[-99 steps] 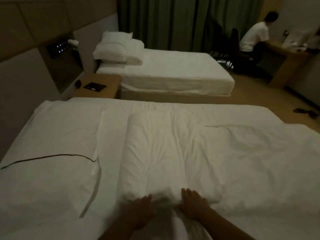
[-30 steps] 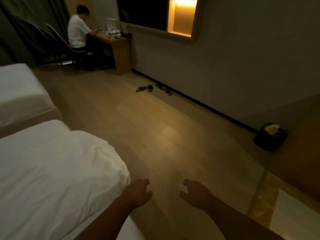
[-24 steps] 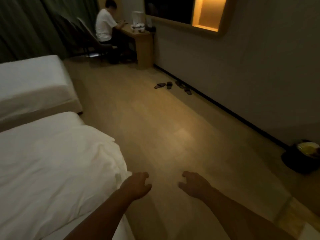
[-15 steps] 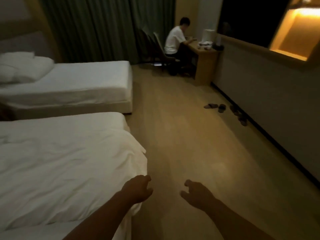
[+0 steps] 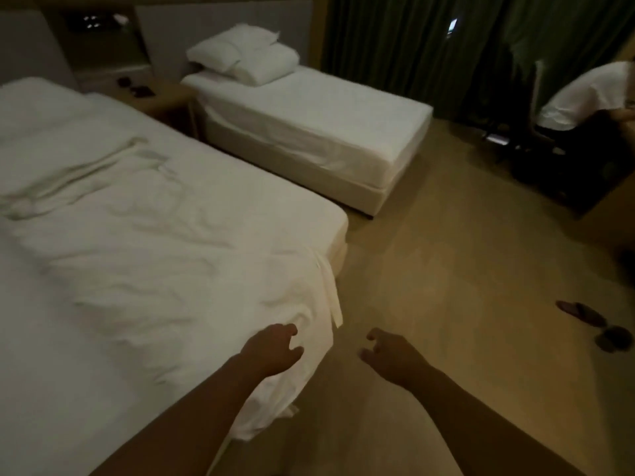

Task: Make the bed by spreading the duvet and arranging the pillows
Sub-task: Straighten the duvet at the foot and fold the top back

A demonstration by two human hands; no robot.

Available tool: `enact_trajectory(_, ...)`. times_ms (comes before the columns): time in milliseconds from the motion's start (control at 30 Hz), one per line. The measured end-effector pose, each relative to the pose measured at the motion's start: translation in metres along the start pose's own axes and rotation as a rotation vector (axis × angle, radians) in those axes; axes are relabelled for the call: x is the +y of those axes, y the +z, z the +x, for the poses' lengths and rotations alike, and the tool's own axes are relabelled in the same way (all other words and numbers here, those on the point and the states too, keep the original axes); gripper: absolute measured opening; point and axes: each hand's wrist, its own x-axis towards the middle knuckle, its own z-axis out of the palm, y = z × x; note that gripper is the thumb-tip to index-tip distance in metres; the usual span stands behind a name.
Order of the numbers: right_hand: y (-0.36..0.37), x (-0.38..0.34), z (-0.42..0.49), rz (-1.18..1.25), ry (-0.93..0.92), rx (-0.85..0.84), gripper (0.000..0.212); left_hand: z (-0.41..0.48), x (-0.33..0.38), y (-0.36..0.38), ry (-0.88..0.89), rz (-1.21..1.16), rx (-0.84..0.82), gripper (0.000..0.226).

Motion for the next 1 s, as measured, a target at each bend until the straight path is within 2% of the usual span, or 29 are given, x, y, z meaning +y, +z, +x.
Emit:
enact_trajectory(133,-0.019,0.010,0.067,-0.010,-0.104,-0.102,0.054,0.013,-0.007,0.009,-0.181,-0.094,0.054,0.055)
enact_trajectory(233,-0.034,0.017,0.132,0.022,-0.183,-0.189,0.061,0.022,-0.009,0.026,-0.392,-0.247,0.121,0.056)
enact_trajectory(367,-0.047,0.032,0.231,0.018,-0.310,-0.229,0.064,0.035,0.012,0.062,-0.699,-0.460,0.298,0.052)
enact_trajectory(500,-0.036,0.044,0.316,-0.011,-0.329,-0.274,0.069,0.053,0.034,0.108,-0.995,-0.742,0.523,0.054)
enact_trajectory(633,0.001,0.055,0.388,0.003,-0.294,-0.323,0.073,0.073,0.011,0.161,-1.275,-0.766,0.604,0.067)
enact_trajectory(700,0.024,0.054,0.417,0.011,-0.318,-0.328,0.083,0.084,-0.008,0.187,-1.321,-0.792,0.635,0.074)
enact_trajectory(800,0.066,0.058,0.460,0.079,-0.376,-0.301,0.105,0.097,-0.036,0.221,-1.291,-0.957,0.840,0.082)
enact_trajectory(933,0.105,0.053,0.486,0.340,-0.446,-0.364,0.093,0.104,-0.087,0.260,-1.369,-1.061,0.896,0.101)
enact_trajectory(1000,0.122,0.051,0.495,0.401,-0.434,-0.390,0.104,0.107,-0.102,0.270,-1.393,-1.132,0.900,0.091)
